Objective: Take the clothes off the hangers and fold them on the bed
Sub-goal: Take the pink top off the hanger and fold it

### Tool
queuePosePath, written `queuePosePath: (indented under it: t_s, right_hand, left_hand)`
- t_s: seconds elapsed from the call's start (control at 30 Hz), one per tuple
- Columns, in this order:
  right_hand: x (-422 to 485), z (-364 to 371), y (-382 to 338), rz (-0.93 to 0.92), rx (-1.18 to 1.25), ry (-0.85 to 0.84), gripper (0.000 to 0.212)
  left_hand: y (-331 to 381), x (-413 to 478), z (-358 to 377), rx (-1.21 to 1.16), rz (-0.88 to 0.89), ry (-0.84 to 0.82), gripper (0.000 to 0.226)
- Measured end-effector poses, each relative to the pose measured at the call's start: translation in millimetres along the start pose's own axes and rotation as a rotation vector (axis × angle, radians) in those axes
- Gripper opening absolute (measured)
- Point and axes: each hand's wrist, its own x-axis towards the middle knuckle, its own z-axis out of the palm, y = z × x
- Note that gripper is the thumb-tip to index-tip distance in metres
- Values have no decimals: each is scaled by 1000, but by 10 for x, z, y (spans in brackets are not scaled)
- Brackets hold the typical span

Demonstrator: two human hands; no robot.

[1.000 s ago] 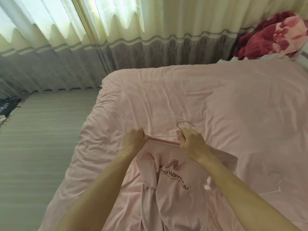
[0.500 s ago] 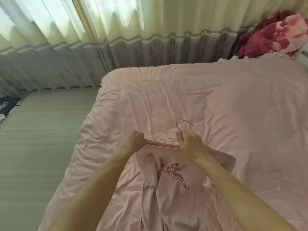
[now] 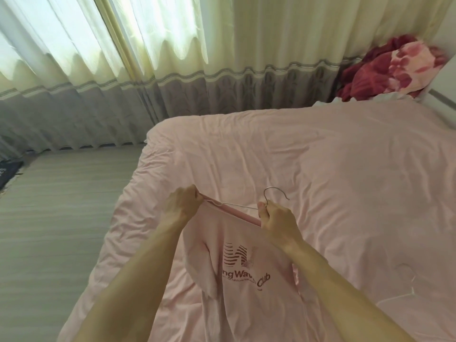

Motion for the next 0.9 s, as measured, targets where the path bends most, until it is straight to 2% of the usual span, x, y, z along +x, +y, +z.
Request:
queuePosePath:
  t_s: [0.13, 0.2, 0.37, 0.47, 0.57, 0.7, 0.9]
  right_hand:
    - [-24, -17, 49, -7, -44, 15, 35]
    - [-35, -38, 66, -5, -48, 29, 37]
    - [-136, 24, 13, -72, -34, 69, 35]
    - [-142, 31, 21, -83, -24, 102, 36]
    - [-115, 5, 39, -83, -33, 86, 39]
    - [-125, 43, 47, -98, -14, 88, 38]
    - [-158, 43, 47, -171, -14, 193, 36]
  left_hand:
    - [181, -174, 170, -47, -39, -33, 26]
    - [278, -298, 297, -144, -69, -46, 27]
    - [374, -472, 526, -449, -318, -14, 27]
    - [356, -468, 556, -572, -334, 26, 24]
    - [326, -468, 570, -537, -301, 59, 23]
    - [221, -446, 565, -491, -340, 90, 30]
    - [14, -437, 507, -388, -235, 95, 29]
